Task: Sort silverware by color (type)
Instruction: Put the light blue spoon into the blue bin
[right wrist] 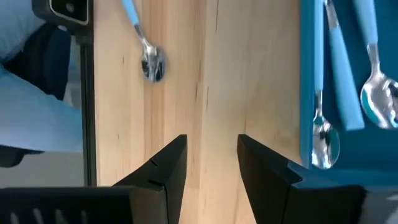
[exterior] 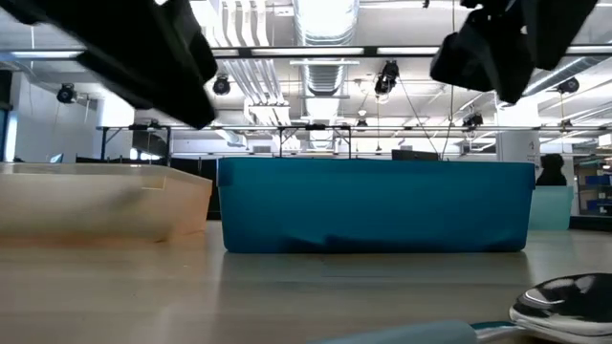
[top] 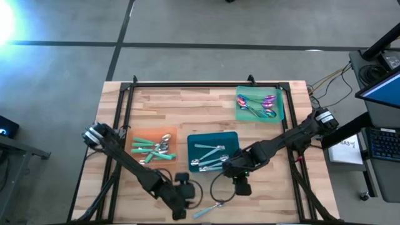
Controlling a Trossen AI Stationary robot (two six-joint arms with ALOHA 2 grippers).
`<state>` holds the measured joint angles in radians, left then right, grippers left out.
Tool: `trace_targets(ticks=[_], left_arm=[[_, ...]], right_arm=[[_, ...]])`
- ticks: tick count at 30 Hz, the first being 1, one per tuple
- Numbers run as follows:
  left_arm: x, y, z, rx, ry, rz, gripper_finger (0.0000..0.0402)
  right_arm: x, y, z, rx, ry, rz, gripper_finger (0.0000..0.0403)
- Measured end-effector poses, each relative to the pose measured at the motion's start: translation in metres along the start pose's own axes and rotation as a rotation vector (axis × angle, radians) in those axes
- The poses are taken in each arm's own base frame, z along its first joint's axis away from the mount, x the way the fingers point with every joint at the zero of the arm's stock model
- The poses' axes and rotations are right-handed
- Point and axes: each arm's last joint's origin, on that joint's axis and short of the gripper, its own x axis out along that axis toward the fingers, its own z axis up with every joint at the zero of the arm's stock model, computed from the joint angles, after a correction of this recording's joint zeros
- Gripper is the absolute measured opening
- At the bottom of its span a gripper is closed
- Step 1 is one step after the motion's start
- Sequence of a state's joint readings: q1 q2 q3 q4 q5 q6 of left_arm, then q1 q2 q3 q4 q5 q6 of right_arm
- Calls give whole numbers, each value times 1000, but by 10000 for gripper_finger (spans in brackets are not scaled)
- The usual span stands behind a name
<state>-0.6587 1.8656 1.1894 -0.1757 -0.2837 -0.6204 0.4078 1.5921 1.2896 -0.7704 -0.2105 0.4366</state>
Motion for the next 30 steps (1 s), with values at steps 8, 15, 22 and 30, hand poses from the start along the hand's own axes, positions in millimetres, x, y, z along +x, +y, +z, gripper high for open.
trace_targets(ticks=[8, 15, 22, 30], left_arm=[[36, -35, -4, 6, 103, -134, 123], [46, -41, -4, 9, 107, -137, 123], [48, -37, -11, -7, 141, -132, 123], [52, -37, -13, -3, 149, -127, 123]], right_arm=[[1, 2, -6, -7, 46, -17, 132], [1, 2, -6, -36, 46, -17, 132], [1, 2, -6, -38, 46, -18, 132], [1, 2, -6, -42, 46, -18, 132]])
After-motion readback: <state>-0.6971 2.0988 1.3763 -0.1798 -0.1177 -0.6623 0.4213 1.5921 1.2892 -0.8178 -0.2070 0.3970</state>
